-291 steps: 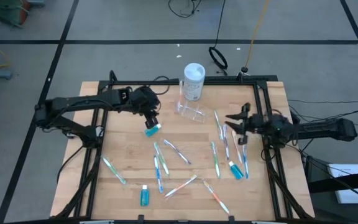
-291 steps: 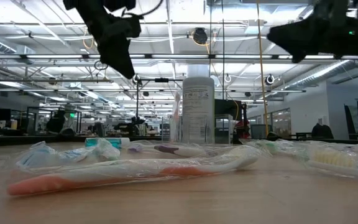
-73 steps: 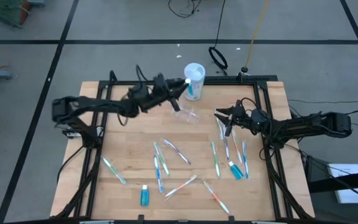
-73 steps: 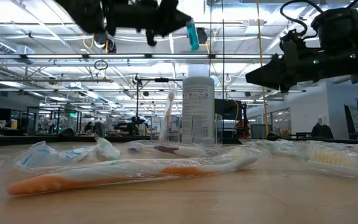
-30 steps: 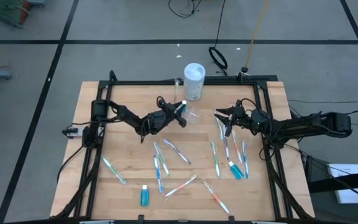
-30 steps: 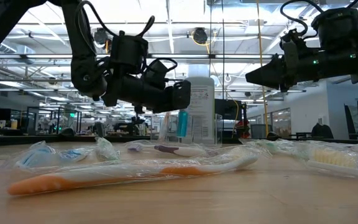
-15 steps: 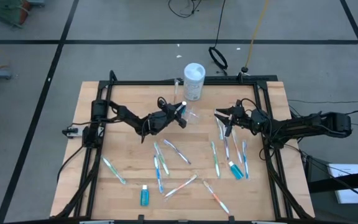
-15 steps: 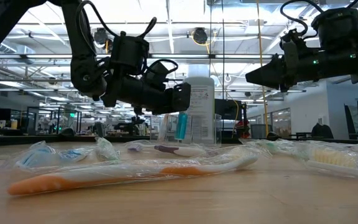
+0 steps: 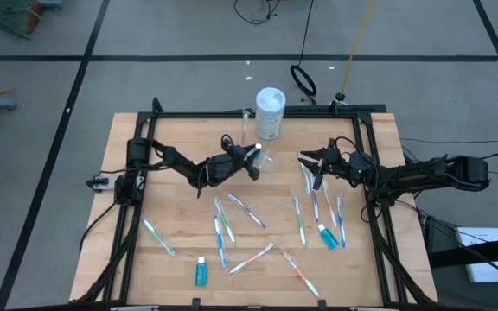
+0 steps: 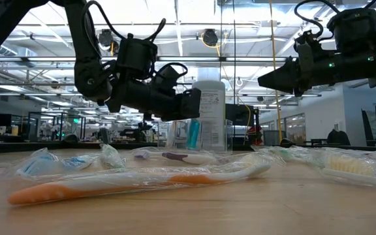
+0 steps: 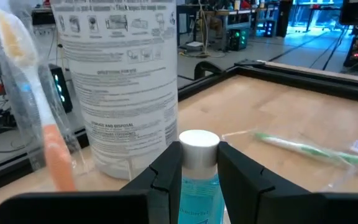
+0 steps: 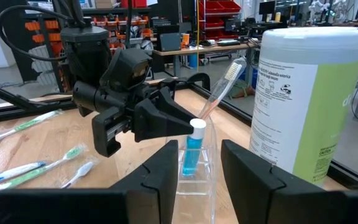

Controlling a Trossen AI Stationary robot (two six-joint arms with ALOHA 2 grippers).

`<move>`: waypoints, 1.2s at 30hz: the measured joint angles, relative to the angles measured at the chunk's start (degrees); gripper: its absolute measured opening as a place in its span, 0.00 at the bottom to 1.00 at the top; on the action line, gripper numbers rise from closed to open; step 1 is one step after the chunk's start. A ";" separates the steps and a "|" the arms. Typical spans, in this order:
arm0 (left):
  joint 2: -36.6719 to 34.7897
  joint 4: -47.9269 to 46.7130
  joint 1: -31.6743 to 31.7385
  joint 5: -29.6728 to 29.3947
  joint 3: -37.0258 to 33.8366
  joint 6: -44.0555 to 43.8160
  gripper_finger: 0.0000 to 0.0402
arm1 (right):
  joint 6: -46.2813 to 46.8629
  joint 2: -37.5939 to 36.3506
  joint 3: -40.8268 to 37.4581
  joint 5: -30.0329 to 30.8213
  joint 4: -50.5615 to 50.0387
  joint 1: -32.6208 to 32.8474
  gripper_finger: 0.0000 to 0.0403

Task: Pick & Place toothbrushing station
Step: Put the top blue mouthwash into the transparent organizer, then put the green toothbrush into the transparent organizer

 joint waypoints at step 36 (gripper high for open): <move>-36.56 -41.03 -3.70 -0.64 0.00 10.12 0.49 | -1.33 0.02 -0.02 -0.17 -2.12 0.00 0.28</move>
